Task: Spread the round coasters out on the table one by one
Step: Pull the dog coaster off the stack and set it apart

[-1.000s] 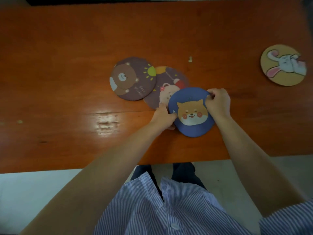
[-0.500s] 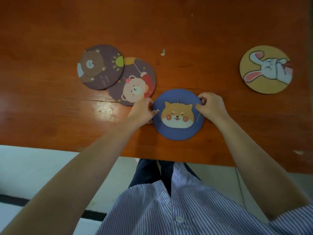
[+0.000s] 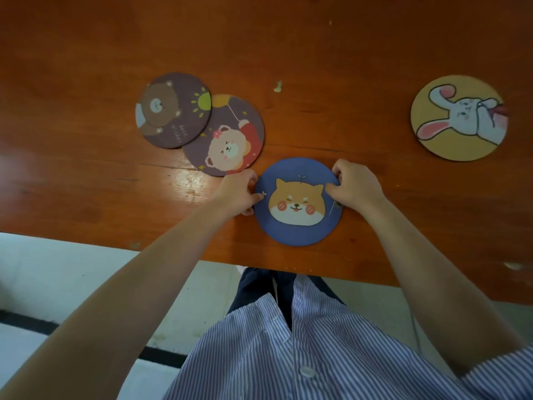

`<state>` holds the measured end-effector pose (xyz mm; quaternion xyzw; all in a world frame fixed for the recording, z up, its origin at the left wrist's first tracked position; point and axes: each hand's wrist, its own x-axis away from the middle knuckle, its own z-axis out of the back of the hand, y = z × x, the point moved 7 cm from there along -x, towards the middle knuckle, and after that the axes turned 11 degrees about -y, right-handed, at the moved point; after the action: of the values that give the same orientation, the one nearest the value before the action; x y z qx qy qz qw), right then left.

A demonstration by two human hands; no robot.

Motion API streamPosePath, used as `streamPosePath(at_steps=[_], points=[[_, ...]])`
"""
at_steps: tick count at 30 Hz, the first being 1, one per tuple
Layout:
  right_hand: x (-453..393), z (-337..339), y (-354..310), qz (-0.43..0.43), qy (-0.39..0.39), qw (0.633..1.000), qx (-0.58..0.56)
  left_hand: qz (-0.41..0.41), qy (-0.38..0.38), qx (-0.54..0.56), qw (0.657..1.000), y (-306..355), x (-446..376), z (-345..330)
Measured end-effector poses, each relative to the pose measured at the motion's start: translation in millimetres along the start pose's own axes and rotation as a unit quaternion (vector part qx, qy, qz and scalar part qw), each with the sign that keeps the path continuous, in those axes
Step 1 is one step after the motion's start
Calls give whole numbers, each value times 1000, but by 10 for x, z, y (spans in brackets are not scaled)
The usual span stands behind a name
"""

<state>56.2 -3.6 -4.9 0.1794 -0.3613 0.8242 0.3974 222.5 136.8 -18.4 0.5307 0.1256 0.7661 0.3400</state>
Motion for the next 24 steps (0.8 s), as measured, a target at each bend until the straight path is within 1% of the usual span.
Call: streamPosePath(at_steps=[3,7,14,16,19,24], points=[[0,-4,-6,-6,0,1000,14,4,5,-21,1000,2,11,-13],[12,5,-21,-26,6,999,37,7,-8,-67,998,2,15,-48],[19,1,-83,-106,1,990,88,-1,20,-106,994,-1,73,-22],[11,9,-145,-131,0,986,100,-4,30,-134,990,-2,96,19],[-43,9,-376,-136,16,984,115,-12,83,-171,982,-45,131,265],[-265,-33,-1116,-41,81,992,90,-22,203,-142,969,-310,239,1018]])
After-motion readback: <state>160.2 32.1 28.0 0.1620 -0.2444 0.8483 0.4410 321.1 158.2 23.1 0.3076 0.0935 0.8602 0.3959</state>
